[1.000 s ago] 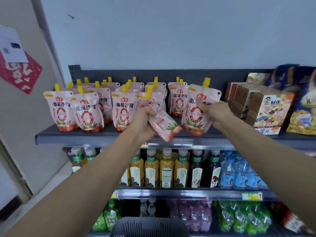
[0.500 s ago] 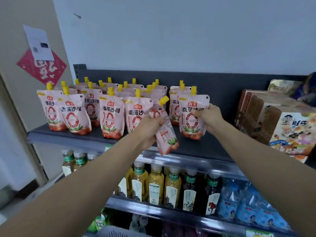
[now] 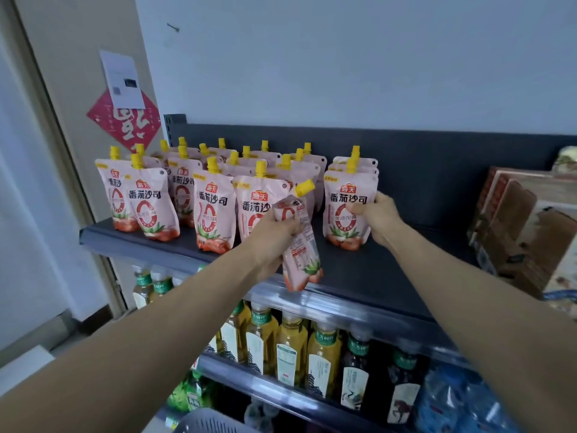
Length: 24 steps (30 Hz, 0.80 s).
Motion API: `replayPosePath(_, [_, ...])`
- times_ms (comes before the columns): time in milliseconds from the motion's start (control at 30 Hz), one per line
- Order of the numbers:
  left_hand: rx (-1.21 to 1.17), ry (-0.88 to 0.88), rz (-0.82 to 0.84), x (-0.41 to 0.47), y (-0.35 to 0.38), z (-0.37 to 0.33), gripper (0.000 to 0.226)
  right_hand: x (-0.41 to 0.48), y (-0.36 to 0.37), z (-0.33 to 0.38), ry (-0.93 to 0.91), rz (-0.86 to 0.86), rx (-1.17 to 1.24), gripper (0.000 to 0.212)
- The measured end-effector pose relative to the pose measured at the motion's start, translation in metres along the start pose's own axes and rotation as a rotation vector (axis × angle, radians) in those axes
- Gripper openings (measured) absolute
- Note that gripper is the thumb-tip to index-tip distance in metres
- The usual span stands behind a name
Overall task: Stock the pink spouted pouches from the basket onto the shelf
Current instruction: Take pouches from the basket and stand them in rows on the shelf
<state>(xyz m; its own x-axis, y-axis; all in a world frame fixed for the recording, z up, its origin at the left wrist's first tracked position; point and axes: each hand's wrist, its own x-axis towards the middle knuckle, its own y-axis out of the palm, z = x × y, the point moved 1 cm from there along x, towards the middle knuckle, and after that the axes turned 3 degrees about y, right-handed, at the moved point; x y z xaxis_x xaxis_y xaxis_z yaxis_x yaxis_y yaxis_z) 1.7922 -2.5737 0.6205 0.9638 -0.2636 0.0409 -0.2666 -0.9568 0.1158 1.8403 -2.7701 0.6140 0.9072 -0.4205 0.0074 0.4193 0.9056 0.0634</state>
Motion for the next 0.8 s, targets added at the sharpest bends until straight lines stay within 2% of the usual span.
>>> replayPosePath(167, [-0.013, 0.034, 0.025, 0.002, 0.009, -0.001, 0.025, -0.001, -0.011, -0.005, -0.018, -0.021, -0.046, 0.037])
replayPosePath(300, [-0.04, 0.035, 0.038, 0.002, 0.019, -0.004, 0.024, -0.013, -0.019, 0.002, -0.14, -0.133, -0.171, 0.042])
replayPosePath(367, [-0.062, 0.046, 0.053, 0.004, 0.023, -0.006, 0.024, -0.025, -0.019, 0.007, -0.229, -0.176, -0.211, 0.036])
replayPosePath(500, [-0.081, 0.076, 0.087, 0.006, 0.031, -0.01, 0.022, -0.06, -0.009, 0.019, -0.405, -0.109, -0.29, 0.007])
replayPosePath(533, [-0.094, 0.074, 0.087, 0.008, 0.033, -0.01, 0.024, -0.068, -0.007, 0.022, -0.436, -0.1, -0.328, 0.009])
replayPosePath(600, [-0.11, 0.061, 0.065, 0.013, 0.035, -0.01, 0.029, -0.087, -0.003, 0.028, -0.396, 0.039, -0.382, 0.012])
replayPosePath(700, [-0.148, 0.024, 0.04, 0.014, 0.038, -0.011, 0.039, -0.111, 0.004, 0.028, -0.19, 0.423, -0.434, 0.03])
replayPosePath(733, [-0.155, 0.019, 0.035, 0.014, 0.038, -0.011, 0.039, -0.116, 0.005, 0.027, -0.151, 0.498, -0.457, 0.036])
replayPosePath(800, [-0.205, 0.0, 0.062, 0.014, 0.039, -0.012, 0.034, -0.119, 0.006, 0.023, -0.156, 0.529, -0.542, 0.044])
